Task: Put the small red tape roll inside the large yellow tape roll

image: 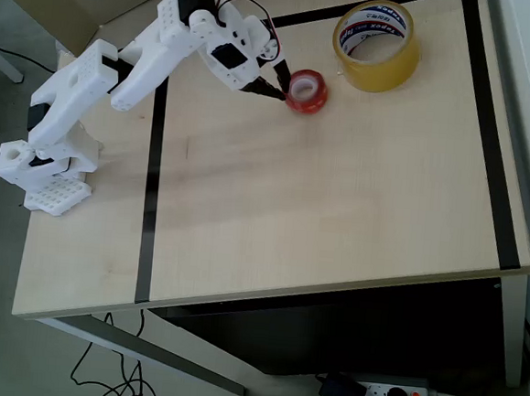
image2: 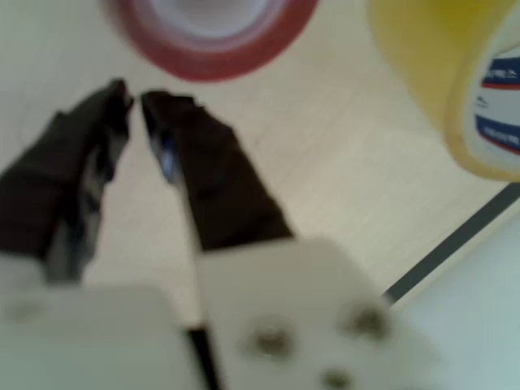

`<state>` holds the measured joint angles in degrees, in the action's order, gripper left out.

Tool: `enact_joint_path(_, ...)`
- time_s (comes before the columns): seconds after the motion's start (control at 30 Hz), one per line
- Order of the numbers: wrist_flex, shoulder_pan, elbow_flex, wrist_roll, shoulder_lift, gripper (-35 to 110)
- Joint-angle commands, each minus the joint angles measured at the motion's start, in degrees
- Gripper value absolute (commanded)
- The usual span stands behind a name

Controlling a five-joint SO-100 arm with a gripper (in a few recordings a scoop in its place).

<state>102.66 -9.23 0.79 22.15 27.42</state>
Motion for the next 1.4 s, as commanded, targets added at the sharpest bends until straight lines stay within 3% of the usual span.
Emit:
enact_joint_path(0.0,1.0,-0.1,1.8,0.9,11.2,0)
enact_joint_path(0.2,1.0,-0.9,3.1,0.6,14.1,0)
enact_joint_path(0.43,0.4,-3.8,-12.9,0.5,6.9,0)
enact_joint_path(0.57,-2.6,-5.2,-13.2,0.4,5.3,1)
enact_joint_path(0.67,-3.7,-5.7,-13.0,0.4,3.8,12)
enact_joint_path(0.83,-3.6,-6.2,-11.1,-0.4,2.5,18)
enact_joint_path(1.37,0.9,-4.9,-9.1,-3.0,0.1,18)
